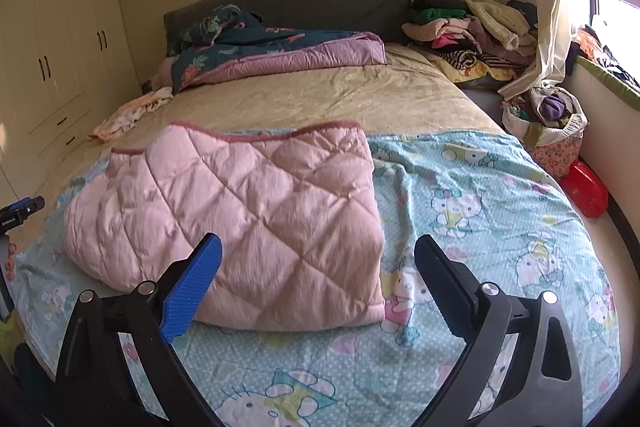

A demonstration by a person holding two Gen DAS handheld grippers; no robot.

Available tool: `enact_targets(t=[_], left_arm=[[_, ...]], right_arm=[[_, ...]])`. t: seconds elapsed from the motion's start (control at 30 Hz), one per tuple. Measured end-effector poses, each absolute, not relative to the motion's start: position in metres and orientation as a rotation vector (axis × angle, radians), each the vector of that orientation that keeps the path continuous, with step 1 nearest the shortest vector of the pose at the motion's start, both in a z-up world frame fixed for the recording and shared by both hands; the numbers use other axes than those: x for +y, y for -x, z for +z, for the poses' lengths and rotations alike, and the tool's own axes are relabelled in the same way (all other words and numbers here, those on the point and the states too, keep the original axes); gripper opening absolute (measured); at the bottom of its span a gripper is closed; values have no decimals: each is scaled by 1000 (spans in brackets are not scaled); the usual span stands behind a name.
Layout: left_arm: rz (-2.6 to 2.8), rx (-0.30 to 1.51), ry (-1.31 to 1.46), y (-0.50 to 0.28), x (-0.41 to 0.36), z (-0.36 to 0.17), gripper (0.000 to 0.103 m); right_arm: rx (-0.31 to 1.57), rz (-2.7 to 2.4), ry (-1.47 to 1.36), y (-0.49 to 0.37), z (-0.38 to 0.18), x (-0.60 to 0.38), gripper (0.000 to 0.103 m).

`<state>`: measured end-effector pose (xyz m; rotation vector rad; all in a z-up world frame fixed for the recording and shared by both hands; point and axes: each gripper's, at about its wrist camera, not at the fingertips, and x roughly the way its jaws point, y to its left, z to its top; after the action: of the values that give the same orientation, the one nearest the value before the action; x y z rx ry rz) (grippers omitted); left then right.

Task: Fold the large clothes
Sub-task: 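Move both tools to the edge of the folded jacket bundle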

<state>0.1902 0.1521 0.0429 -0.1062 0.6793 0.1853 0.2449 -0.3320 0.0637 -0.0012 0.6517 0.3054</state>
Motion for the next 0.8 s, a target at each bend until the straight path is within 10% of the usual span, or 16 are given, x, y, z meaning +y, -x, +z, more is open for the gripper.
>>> enact_targets(t=[0.8], left_arm=[[146,822,253,-229,195,-40,94]], right_arm=[[793,251,51,-308,-7,-314,96]])
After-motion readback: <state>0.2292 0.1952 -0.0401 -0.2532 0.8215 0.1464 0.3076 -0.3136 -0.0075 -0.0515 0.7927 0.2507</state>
